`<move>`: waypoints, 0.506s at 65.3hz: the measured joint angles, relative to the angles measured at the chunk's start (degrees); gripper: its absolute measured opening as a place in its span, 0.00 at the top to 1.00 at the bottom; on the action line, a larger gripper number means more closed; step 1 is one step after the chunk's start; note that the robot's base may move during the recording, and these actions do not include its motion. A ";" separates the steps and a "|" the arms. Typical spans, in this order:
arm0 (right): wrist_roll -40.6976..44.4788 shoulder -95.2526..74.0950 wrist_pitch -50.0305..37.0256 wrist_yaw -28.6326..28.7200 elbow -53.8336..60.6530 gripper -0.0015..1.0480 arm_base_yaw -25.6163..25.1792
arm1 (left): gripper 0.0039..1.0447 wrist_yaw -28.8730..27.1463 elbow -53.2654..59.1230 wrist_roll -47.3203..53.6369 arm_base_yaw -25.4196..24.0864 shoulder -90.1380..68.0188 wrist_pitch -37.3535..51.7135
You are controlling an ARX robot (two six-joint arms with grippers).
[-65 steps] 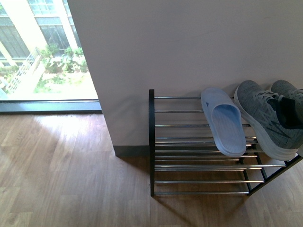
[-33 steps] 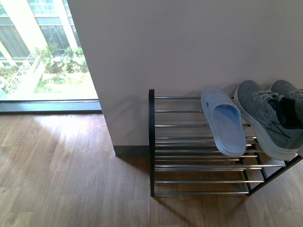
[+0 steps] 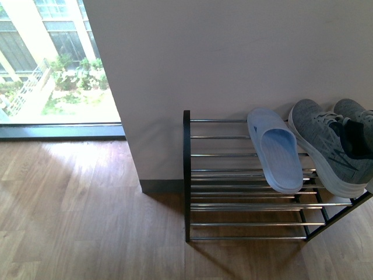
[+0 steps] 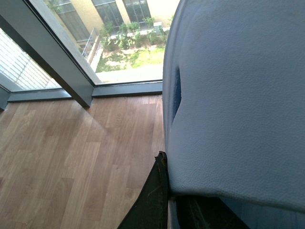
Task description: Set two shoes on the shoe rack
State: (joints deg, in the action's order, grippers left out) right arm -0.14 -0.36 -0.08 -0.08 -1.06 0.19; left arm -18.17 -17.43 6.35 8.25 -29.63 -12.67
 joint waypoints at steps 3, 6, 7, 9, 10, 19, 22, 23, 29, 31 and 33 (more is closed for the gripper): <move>0.00 0.00 0.00 0.00 0.00 0.74 0.00 | 0.99 0.00 0.00 0.00 0.00 0.00 0.00; 0.00 0.00 0.00 0.00 0.00 0.68 0.00 | 0.99 0.00 0.00 0.00 0.00 0.00 0.00; 0.00 0.00 0.00 0.00 0.00 0.66 0.00 | 0.99 0.00 0.00 0.00 0.00 0.00 0.00; 0.00 0.00 0.00 0.00 0.00 0.61 0.00 | 0.99 0.00 0.00 0.00 0.00 0.00 0.00; 0.00 0.02 0.00 0.00 0.00 0.59 0.00 | 0.99 0.00 0.00 0.00 0.00 0.00 0.00; 0.00 0.04 0.00 0.22 0.00 0.39 0.00 | 0.99 -0.37 0.00 0.00 0.00 0.00 0.00; 0.00 0.04 0.00 0.31 0.00 0.33 0.00 | 0.99 -0.48 0.00 0.00 0.00 0.04 0.00; 0.00 0.04 0.00 0.26 0.00 0.29 0.00 | 0.99 -0.50 0.00 0.00 0.00 0.07 0.00; -0.02 0.09 0.09 -0.22 0.00 0.09 0.02 | 0.99 -0.02 0.02 0.00 0.00 0.04 -0.02; -0.02 0.07 0.11 -0.26 0.00 0.09 0.00 | 0.99 0.02 0.02 0.00 0.00 -0.02 -0.02; -0.02 0.07 0.17 -0.35 0.00 0.09 0.02 | 0.99 0.17 0.02 0.00 0.00 -0.07 -0.02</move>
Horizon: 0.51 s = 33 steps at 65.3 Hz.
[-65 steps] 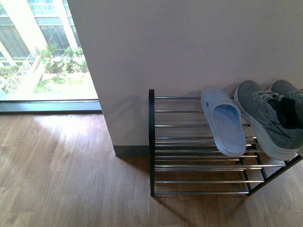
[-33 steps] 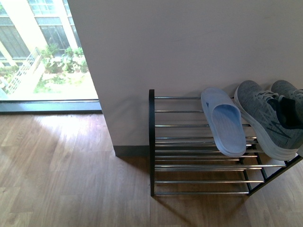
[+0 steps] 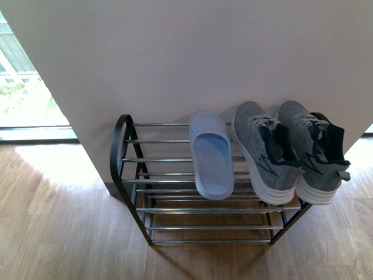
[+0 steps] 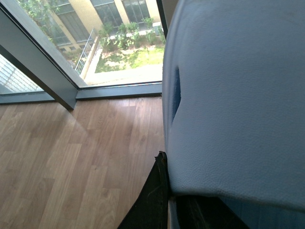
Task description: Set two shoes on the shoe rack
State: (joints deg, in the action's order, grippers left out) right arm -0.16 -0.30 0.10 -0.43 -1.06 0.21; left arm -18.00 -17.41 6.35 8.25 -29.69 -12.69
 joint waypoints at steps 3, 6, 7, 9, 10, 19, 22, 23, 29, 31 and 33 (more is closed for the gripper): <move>0.00 0.07 0.00 0.04 0.00 0.09 -0.02 | 0.99 0.28 0.00 0.02 0.13 0.00 0.00; 0.00 0.09 -0.02 0.04 0.00 0.09 -0.02 | 0.99 0.20 0.00 0.02 0.15 0.00 0.00; 0.00 0.07 -0.02 0.07 0.00 0.09 -0.02 | 0.99 0.15 0.00 0.02 0.15 0.00 0.00; 0.00 0.07 -0.02 0.09 0.00 0.09 -0.02 | 0.99 -0.90 0.00 -1.46 0.24 -0.35 0.61; 0.00 0.07 -0.02 0.09 0.00 0.09 -0.02 | 0.99 -1.29 0.02 -1.77 0.24 -0.72 1.18; 0.00 0.09 -0.02 0.24 0.00 0.09 -0.02 | 0.99 1.57 -1.40 -11.74 0.28 -15.58 15.74; 0.00 0.07 -0.02 0.26 0.00 0.09 -0.02 | 0.99 3.65 -3.10 -13.31 0.44 -23.50 20.65; 0.00 0.07 -0.02 0.24 0.00 0.09 -0.02 | 0.99 4.07 -3.54 -13.57 0.48 -25.11 21.57; 0.00 0.07 -0.02 0.28 0.00 0.09 -0.02 | 0.99 6.62 -7.52 -14.64 1.09 -38.29 27.34; 0.00 0.07 -0.02 0.31 0.00 0.09 -0.02 | 0.99 7.06 -9.01 -14.78 1.44 -42.91 28.83; 0.02 0.07 -0.02 0.28 0.00 0.09 -0.02 | 0.99 7.61 -10.64 -14.80 1.77 -47.25 30.12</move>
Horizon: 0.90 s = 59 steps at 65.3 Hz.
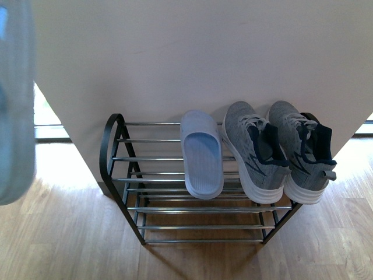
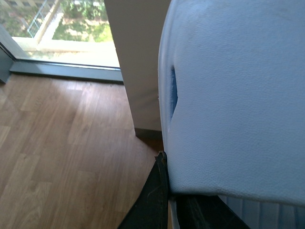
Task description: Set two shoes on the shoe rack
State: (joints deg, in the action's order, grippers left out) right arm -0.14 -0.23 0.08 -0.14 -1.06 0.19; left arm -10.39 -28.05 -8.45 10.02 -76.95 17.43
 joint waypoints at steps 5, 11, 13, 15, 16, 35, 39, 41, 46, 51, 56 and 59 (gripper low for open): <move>-0.02 0.02 0.00 0.00 0.00 0.09 0.00 | 0.99 0.63 -3.72 0.02 0.57 -8.22 1.77; 0.00 0.00 0.00 0.00 0.00 0.09 0.00 | 0.99 1.03 -9.11 0.02 0.94 -18.25 2.97; -0.02 0.00 0.00 0.00 0.00 0.09 0.00 | 0.99 1.22 -10.51 0.02 0.94 -20.68 3.13; -0.02 0.00 0.00 0.00 0.00 0.09 0.00 | 0.99 1.40 -12.63 0.04 0.94 -24.20 3.23; -0.02 0.00 0.00 0.00 0.00 0.09 0.00 | 0.99 1.38 -13.31 0.07 0.94 -25.29 3.23; -0.02 0.00 0.00 0.00 0.00 0.09 0.00 | 0.99 3.02 -29.31 0.33 1.42 -49.88 3.80; -0.02 0.00 0.00 0.00 0.00 0.09 0.00 | 0.99 3.72 -31.91 0.39 1.77 -53.66 3.80; -0.02 0.00 0.00 0.00 0.00 0.09 0.00 | 0.99 4.44 -33.86 0.42 2.01 -56.37 3.82; -0.02 0.00 0.00 0.00 0.00 0.09 0.00 | 0.99 5.16 -36.46 0.42 2.34 -59.98 3.98; -0.02 0.00 0.00 0.00 0.00 0.09 0.00 | 0.99 5.90 -38.95 0.68 2.67 -62.18 3.98; 0.00 0.02 0.00 0.02 0.00 0.09 0.00 | 0.99 6.16 -41.72 0.68 3.02 -64.22 3.91; -0.02 0.02 0.00 -0.02 0.00 0.09 0.00 | 0.99 6.10 -43.28 0.72 3.02 -65.81 3.61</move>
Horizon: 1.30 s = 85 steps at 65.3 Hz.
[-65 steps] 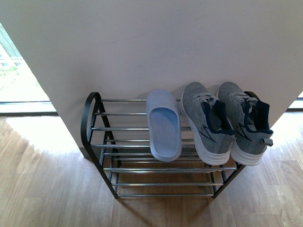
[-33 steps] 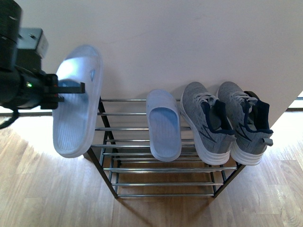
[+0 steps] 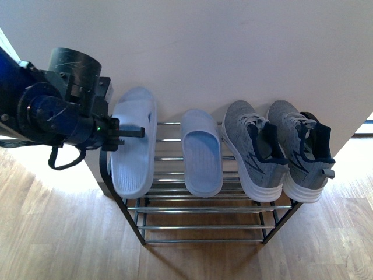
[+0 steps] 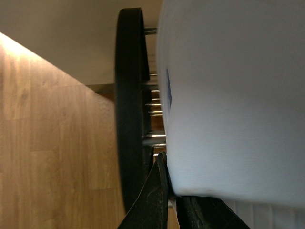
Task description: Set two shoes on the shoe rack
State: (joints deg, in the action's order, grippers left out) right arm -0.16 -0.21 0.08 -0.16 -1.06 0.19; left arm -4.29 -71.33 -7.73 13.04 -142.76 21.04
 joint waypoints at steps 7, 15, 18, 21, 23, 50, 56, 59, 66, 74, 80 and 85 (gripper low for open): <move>0.00 -0.02 0.00 0.02 0.00 0.09 0.00 | 0.99 0.09 -2.03 0.35 -0.04 -3.39 -0.94; 0.00 -0.02 0.00 0.04 0.00 0.09 0.00 | 0.99 0.55 -3.37 0.35 -0.11 -5.42 -1.62; 0.00 -0.02 0.00 0.04 0.00 0.09 0.00 | 0.99 0.59 -4.02 0.37 -0.09 -5.60 -2.10; 0.00 -0.02 0.00 0.02 0.00 0.09 0.00 | 0.99 0.57 -4.46 0.37 -0.04 -5.68 -2.73; 0.00 -0.02 0.00 0.02 0.00 0.09 0.00 | 0.99 0.68 -4.74 0.37 0.00 -5.68 -3.28; 0.00 -0.02 0.00 0.02 0.00 0.09 0.00 | 0.44 -1.64 1.11 -2.69 2.49 3.82 -1.88; 0.00 -0.02 0.00 0.02 0.00 0.09 0.00 | 0.30 -3.54 4.46 -5.11 3.26 10.08 -1.88; 0.00 -0.02 0.00 0.02 0.00 0.09 0.00 | 0.24 -4.57 6.67 -6.51 3.56 13.44 -1.77; 0.00 -0.02 0.00 0.02 0.00 0.09 0.00 | 0.07 -8.48 13.70 -8.83 4.04 22.62 -1.01; 0.00 -0.02 0.00 0.02 0.00 0.09 0.00 | 0.09 -14.47 28.26 -10.32 3.28 43.04 -2.19; 0.00 -0.02 0.00 0.02 0.00 0.09 0.00 | 0.09 -17.64 38.03 -9.25 0.76 62.73 -9.16; 0.00 -0.02 0.00 0.04 0.00 0.09 0.00 | 0.09 -18.29 42.97 -8.66 -0.70 77.46 -16.09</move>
State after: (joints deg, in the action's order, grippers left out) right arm -0.16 -0.23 0.08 -0.12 -1.06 0.19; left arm -22.59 -28.36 -16.38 12.34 -65.30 4.95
